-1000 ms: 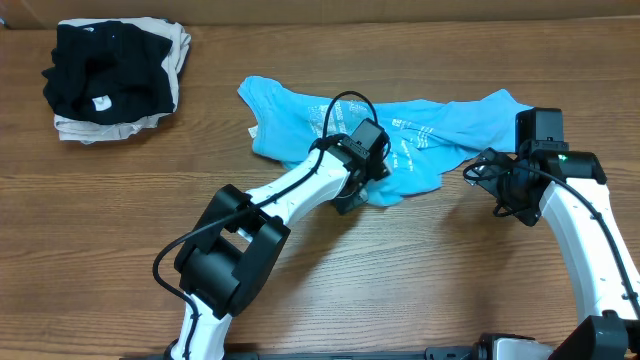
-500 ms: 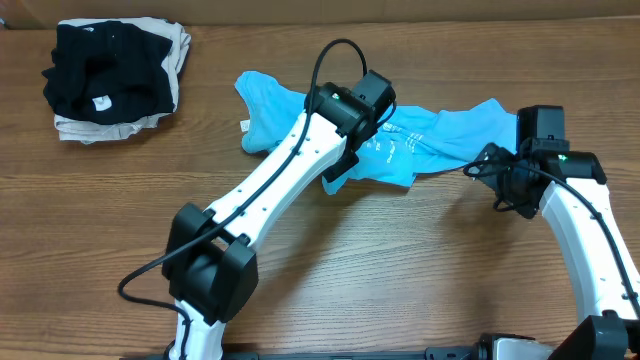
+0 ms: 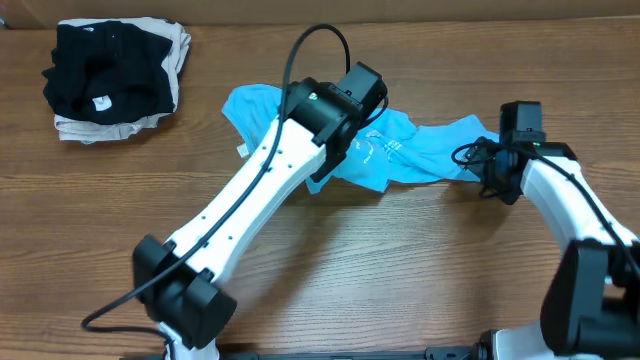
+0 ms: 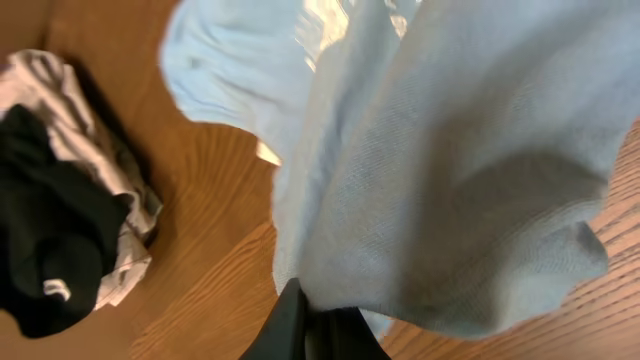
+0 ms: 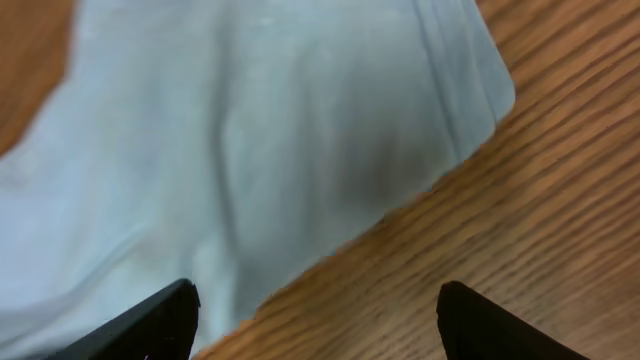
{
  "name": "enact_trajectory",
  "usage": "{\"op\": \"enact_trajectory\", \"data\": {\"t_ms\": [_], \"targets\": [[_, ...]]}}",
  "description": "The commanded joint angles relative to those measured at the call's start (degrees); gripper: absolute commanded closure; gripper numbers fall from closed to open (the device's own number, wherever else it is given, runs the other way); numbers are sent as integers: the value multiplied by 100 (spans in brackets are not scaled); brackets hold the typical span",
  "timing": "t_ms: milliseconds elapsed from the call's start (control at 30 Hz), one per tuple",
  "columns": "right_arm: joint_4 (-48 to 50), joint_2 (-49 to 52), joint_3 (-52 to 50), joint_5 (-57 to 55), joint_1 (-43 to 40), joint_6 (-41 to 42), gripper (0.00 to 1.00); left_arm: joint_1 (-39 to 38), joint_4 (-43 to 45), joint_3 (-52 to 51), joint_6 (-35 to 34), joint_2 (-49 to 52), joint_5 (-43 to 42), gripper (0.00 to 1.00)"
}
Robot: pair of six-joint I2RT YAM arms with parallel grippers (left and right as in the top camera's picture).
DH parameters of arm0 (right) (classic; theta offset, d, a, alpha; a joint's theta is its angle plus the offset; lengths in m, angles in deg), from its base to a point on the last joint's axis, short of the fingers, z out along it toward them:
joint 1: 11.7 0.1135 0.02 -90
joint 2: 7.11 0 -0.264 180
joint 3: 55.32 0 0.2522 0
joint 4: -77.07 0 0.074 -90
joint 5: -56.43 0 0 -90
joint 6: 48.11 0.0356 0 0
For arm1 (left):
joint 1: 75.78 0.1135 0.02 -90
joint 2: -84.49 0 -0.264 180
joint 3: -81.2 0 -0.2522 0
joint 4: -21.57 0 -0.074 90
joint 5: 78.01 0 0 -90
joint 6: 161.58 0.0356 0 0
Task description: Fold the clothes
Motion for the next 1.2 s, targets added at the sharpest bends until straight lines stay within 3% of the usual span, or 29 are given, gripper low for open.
{"op": "enact_trajectory", "data": {"t_ms": [0, 233, 333, 400, 500, 667, 833, 1167], "targets": [[122, 361, -48, -90, -35, 192, 21, 33, 17, 133, -184, -289, 175, 96], [455, 850, -48, -90, -35, 243, 27, 33, 28, 133, -186, -289, 170, 96], [411, 887, -52, -90, -35, 308, 37, 33, 31, 133, -184, -289, 173, 96], [376, 887, -52, -90, -35, 306, 53, 33, 31, 133, -186, -289, 173, 96], [273, 881, -37, -87, -37, 306, 96, 52, 74, 133, -184, -289, 190, 96], [-343, 570, 190, -164, -59, 299, 96, 219, 304, 203, -310, -297, 302, 96], [-1191, -557, 485, -210, -85, 173, 96, 669, 127, 752, -769, -297, 302, 96], [-2774, -3051, 896, -146, -85, -247, 96, 1534, -249, 1211, -824, -299, 286, 96]]}}
